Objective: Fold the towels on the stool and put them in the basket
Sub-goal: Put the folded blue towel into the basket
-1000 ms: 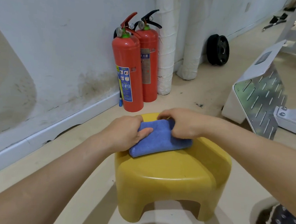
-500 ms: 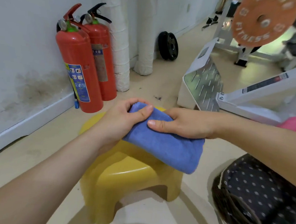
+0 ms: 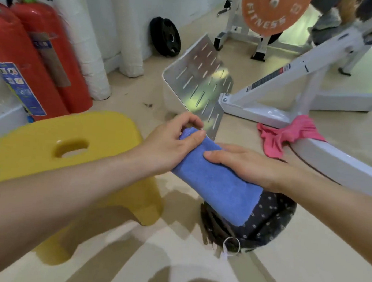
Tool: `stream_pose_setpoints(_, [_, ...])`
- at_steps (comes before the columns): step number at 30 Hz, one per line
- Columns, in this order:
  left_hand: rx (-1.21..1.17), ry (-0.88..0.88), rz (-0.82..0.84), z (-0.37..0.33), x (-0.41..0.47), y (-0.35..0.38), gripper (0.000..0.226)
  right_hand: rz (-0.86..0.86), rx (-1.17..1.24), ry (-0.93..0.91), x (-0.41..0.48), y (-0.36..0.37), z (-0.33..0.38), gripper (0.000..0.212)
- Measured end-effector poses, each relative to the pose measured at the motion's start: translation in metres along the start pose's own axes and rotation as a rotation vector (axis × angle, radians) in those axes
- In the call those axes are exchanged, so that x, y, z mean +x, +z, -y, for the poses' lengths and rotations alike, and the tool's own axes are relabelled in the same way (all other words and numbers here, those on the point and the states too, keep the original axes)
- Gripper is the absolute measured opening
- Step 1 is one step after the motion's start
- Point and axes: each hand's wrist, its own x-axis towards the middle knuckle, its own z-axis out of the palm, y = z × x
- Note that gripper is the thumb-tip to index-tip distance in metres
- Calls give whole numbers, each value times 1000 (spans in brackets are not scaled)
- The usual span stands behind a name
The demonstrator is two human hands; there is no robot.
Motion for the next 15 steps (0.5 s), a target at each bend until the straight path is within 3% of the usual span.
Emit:
stream_pose_setpoints(4, [265,-122,-49,24,11,64,29,-195,-72,87,-9,-43,-64,17])
stream_pose_setpoints(7, [357,-407,34,49,-1,123,25,-301,-30,217,3,-67,-123,17])
stream_pose_setpoints(9, [322,-563,132,59,-16,165,29,-246,-13,285,14,-72,-158,14])
stream_pose_setpoints(11, [367,-611,191,64,-28,194,42,-125,-22,351,26,-70,-188,21])
stream_pose_setpoints(15, [389,-664,112,68,-29,202,56,-16,-75,432,46,-49,-218,24])
